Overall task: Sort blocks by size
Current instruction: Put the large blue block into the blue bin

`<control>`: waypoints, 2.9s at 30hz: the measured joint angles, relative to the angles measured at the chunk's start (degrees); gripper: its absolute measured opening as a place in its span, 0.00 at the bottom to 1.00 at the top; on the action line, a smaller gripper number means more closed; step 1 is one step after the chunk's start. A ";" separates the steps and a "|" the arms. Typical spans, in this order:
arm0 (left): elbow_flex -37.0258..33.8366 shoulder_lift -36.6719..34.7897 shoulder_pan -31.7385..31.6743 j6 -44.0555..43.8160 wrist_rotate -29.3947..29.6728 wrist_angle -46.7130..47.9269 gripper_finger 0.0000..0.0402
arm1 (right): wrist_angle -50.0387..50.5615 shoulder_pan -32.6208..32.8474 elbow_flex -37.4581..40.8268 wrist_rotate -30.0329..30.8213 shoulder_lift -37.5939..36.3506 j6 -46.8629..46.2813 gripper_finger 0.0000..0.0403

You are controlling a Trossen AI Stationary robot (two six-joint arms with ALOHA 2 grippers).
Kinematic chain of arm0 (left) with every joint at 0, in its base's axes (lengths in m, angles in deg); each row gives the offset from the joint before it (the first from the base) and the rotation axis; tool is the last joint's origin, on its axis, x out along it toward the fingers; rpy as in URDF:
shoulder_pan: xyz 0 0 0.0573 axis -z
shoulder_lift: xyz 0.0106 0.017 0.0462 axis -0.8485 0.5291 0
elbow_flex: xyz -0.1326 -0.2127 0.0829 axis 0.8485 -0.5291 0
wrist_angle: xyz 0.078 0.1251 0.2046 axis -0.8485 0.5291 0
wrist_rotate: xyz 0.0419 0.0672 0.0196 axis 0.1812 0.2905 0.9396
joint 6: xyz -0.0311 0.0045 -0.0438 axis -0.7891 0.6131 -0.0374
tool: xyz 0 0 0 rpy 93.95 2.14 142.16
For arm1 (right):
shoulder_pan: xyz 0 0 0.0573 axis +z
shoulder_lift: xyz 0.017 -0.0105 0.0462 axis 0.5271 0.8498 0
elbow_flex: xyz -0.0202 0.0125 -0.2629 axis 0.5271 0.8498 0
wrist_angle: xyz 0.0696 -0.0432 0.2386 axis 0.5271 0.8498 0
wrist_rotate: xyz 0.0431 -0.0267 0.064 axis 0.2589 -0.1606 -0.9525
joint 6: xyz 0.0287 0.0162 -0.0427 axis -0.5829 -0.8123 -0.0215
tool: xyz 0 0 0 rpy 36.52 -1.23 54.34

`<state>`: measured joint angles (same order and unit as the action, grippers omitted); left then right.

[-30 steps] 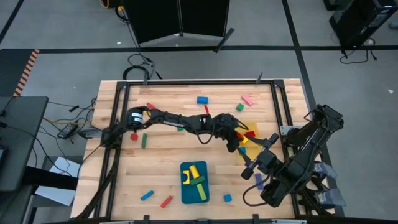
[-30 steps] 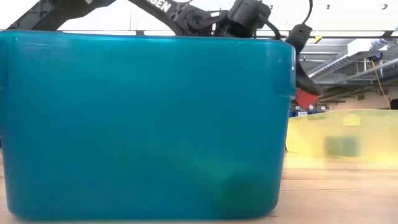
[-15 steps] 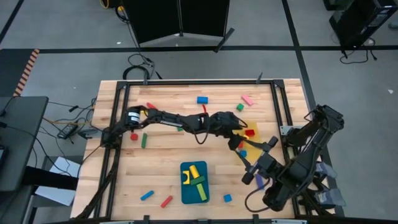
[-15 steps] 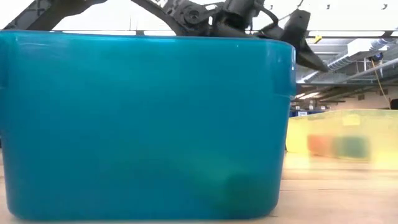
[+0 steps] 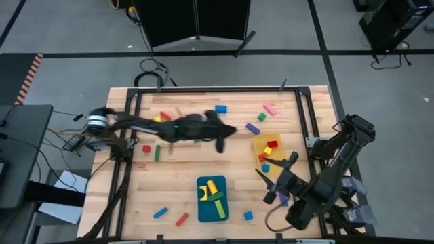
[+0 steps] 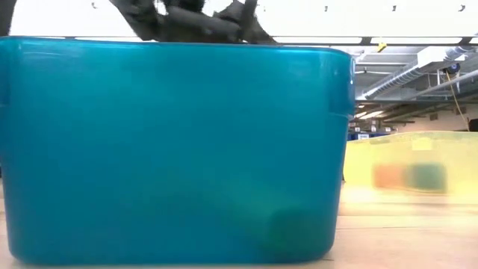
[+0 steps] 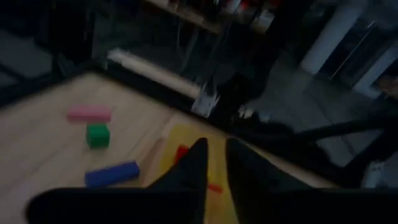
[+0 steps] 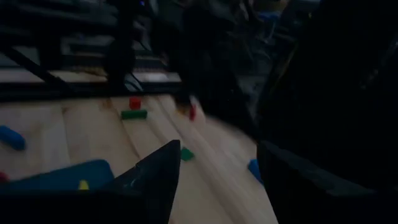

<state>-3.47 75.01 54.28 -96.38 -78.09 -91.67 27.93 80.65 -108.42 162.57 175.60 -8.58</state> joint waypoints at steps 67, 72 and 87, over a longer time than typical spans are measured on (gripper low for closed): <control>-16.94 -26.72 8.46 0.07 6.42 0.00 0.06 | -62.35 -19.05 9.52 -31.84 0.07 7.46 0.07; -16.94 -26.72 8.37 -2.65 6.52 3.41 0.06 | -62.35 -19.05 9.52 -31.84 0.07 7.46 0.07; -12.00 -26.33 5.97 -16.04 20.00 41.98 0.25 | -69.14 -21.44 9.48 -29.80 -0.03 7.99 0.07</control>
<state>-15.47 48.68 60.25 -112.42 -58.09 -49.69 -41.22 59.21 -98.94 132.77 175.57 -0.58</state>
